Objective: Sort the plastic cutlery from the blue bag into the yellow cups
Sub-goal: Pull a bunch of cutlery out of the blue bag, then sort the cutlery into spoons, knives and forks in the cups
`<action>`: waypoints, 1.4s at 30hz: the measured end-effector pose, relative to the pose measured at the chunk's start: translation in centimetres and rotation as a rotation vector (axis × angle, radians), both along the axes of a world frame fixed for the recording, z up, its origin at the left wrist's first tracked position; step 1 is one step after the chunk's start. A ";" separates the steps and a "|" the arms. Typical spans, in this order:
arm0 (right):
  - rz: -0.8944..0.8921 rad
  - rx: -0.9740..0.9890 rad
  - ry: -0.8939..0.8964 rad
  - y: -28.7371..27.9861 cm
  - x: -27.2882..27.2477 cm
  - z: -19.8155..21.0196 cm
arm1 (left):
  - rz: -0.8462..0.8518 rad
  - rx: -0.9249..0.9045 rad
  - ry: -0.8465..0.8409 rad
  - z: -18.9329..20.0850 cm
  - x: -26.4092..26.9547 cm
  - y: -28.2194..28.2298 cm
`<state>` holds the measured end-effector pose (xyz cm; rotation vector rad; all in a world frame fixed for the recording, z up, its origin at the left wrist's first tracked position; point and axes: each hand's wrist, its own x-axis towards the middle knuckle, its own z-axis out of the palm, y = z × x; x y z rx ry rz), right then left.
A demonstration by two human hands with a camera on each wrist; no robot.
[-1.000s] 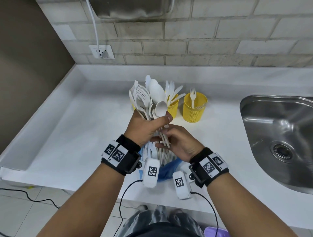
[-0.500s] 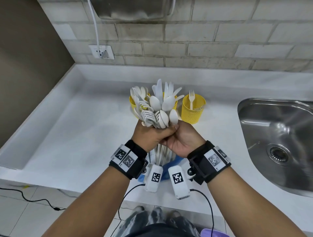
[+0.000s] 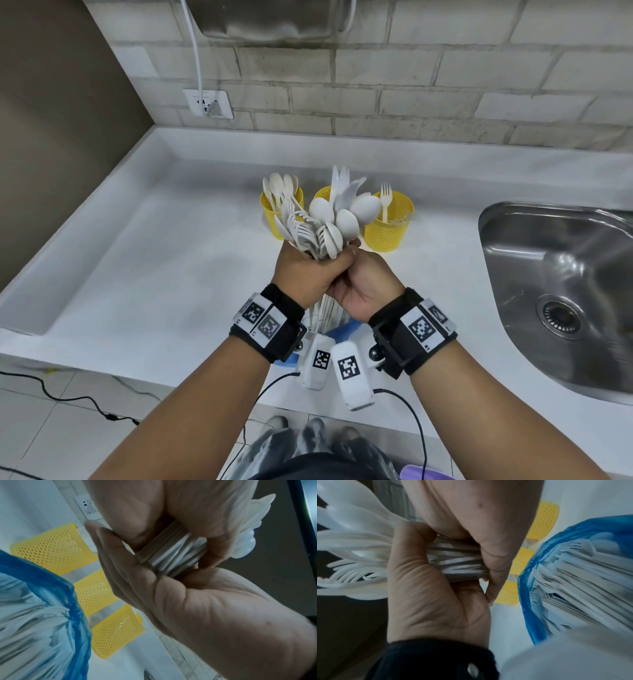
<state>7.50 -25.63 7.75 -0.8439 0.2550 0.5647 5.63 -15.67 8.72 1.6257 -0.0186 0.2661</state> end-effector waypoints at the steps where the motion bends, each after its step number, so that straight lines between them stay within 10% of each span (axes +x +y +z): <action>1: 0.011 -0.006 -0.002 0.0 -0.1 0.1 | 0.021 -0.001 -0.020 0.2 0.1 -0.1; 8: -0.002 -0.357 -0.179 -2.3 -0.5 1.0 | 0.010 -0.129 -0.027 1.3 0.4 1.4; 18: -0.075 -0.676 -1.024 -3.9 -0.6 4.2 | -0.124 -0.010 -0.060 1.8 0.3 2.8; 42: -0.294 -0.784 -1.079 1.1 -1.6 3.0 | -0.158 0.056 0.012 1.5 2.2 8.5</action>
